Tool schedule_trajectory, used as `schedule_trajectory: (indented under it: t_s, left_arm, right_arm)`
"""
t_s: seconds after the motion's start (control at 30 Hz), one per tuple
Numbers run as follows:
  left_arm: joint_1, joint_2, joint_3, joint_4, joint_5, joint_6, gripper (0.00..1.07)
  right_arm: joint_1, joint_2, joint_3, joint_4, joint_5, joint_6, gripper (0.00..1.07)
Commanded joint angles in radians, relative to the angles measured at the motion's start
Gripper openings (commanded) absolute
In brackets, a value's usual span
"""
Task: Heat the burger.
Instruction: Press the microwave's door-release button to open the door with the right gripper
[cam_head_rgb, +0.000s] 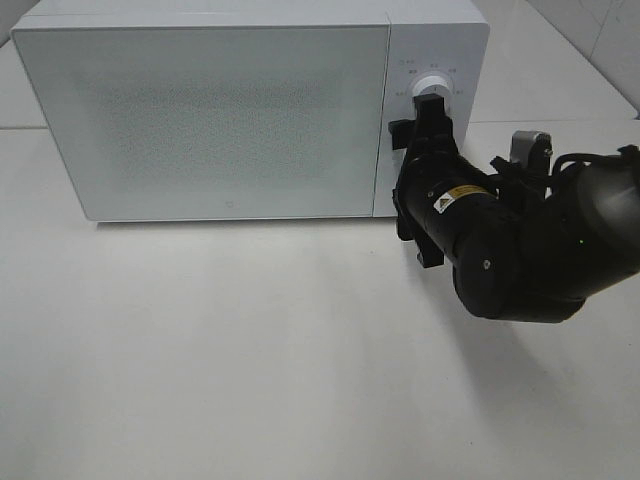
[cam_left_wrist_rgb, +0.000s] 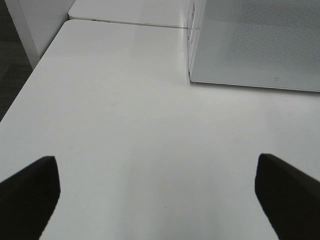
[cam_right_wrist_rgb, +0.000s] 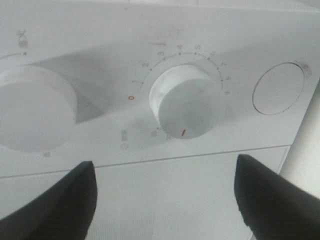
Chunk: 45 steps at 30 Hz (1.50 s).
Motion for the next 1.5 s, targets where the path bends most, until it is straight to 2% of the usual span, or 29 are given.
schedule_trajectory:
  t_s: [0.03,0.3,0.37,0.43,0.47,0.53,0.57,0.67,0.73,0.83,0.93,1.0,1.3,1.5]
  left_arm:
    - [-0.001,-0.019,0.004,-0.009,-0.001,0.002,0.98]
    - [-0.001,-0.019,0.004,-0.009,-0.001,0.002,0.98]
    - [-0.001,-0.019,0.004,-0.009,-0.001,0.002,0.98]
    - [-0.001,-0.019,0.004,-0.009,-0.001,0.002,0.98]
    - [-0.001,-0.019,0.004,-0.009,-0.001,0.002,0.98]
    - [-0.001,-0.019,0.004,-0.009,-0.001,0.002,0.98]
    - [-0.001,-0.019,0.004,-0.009,-0.001,0.002,0.98]
    - [-0.001,-0.019,0.004,-0.009,-0.001,0.002,0.98]
    - [-0.001,-0.019,0.004,-0.009,-0.001,0.002,0.98]
    - [-0.001,-0.019,0.004,-0.009,-0.001,0.002,0.98]
    - [-0.001,-0.019,0.004,-0.009,-0.001,0.002,0.98]
    - [-0.001,-0.019,0.004,-0.009,-0.001,0.002,0.98]
    - [-0.001,-0.019,0.004,-0.009,-0.001,0.002,0.98]
    - [-0.001,-0.019,0.004,-0.009,-0.001,0.002,0.98]
  right_arm:
    - [-0.004,-0.039,0.026,-0.041,0.022,-0.045,0.75]
    - [-0.004,-0.160,0.117,-0.064,0.136,-0.205,0.75]
    - [-0.007,-0.227,0.141,-0.064,0.242,-0.389,0.75]
    - [-0.007,-0.243,0.141,-0.067,0.285,-0.460,0.75]
    - [-0.007,-0.271,0.141,-0.066,0.370,-0.602,0.75]
    - [-0.007,-0.283,0.141,-0.066,0.405,-0.667,0.75]
    - [-0.007,-0.313,0.141,-0.066,0.491,-0.828,0.75]
    - [-0.007,-0.325,0.141,-0.066,0.522,-0.890,0.75]
    - [-0.007,-0.367,0.141,-0.066,0.650,-1.143,0.75]
    - [-0.007,-0.378,0.140,-0.066,0.686,-1.194,0.75]
    - [-0.007,-0.446,0.140,-0.075,0.845,-1.351,0.75]
    - [-0.007,-0.459,0.140,-0.081,0.878,-1.367,0.75]
    - [-0.007,-0.617,0.140,-0.290,1.220,-1.366,0.75]
    - [-0.007,-0.757,0.140,-0.305,1.402,-1.366,0.75]
